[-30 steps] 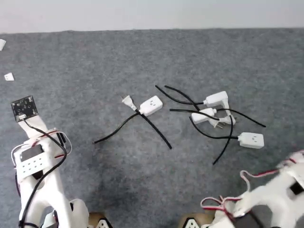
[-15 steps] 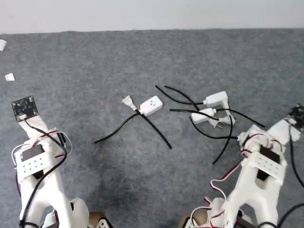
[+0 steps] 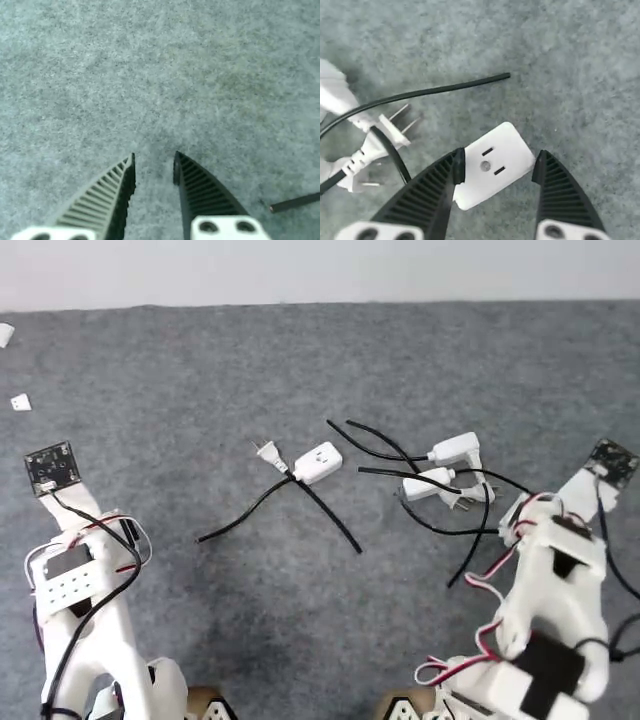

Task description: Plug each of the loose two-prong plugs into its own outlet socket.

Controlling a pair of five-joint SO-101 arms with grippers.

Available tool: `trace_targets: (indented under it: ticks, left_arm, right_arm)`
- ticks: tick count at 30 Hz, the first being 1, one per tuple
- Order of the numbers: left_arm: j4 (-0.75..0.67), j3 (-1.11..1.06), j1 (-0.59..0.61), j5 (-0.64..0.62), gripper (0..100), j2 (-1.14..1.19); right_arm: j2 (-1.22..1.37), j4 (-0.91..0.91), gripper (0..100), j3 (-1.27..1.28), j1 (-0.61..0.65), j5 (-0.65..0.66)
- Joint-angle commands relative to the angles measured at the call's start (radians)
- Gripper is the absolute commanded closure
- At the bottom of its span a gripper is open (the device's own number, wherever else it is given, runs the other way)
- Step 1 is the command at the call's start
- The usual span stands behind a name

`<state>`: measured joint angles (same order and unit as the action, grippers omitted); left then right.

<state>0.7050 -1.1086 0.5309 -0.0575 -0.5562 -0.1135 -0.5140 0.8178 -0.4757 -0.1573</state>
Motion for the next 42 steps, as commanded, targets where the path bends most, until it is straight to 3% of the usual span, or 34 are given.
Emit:
trace_targets:
  ticks: [1,4,15,25,29,32,34,39,42]
  left_arm:
    - [0.005,0.008,-0.008,0.009,88,-0.012]
    - [0.005,0.008,-0.008,0.009,88,-0.012]
    - [0.005,0.008,-0.006,0.009,88,-0.012]
    - [0.009,0.007,-0.005,0.011,88,-0.012]
    - [0.011,0.007,-0.003,0.011,88,-0.012]
    - [0.011,0.007,-0.003,0.011,88,-0.012]
    - [0.009,0.007,-0.003,0.011,88,-0.012]
    - [0.008,0.007,-0.006,0.011,88,-0.012]
    - [0.009,0.007,-0.006,0.011,88,-0.012]
  right_arm:
    - [0.058,-0.064,79.0,-0.091,-0.016,0.014]
    - [0.062,-0.099,79.0,-0.104,-0.013,0.020]
    - [0.073,-0.236,78.7,-0.086,-0.001,0.262]
    - [0.073,-0.226,78.6,-0.091,-0.013,0.327]
    - [0.073,-0.200,78.6,-0.104,0.001,0.480]
    - [0.073,-0.234,77.0,-0.103,-0.012,0.497]
    - [0.073,-0.255,73.9,-0.101,-0.038,0.462]
    - [0.062,-0.262,76.0,-0.107,-0.065,0.051]
    - [0.061,-0.255,76.4,-0.110,-0.062,-0.071]
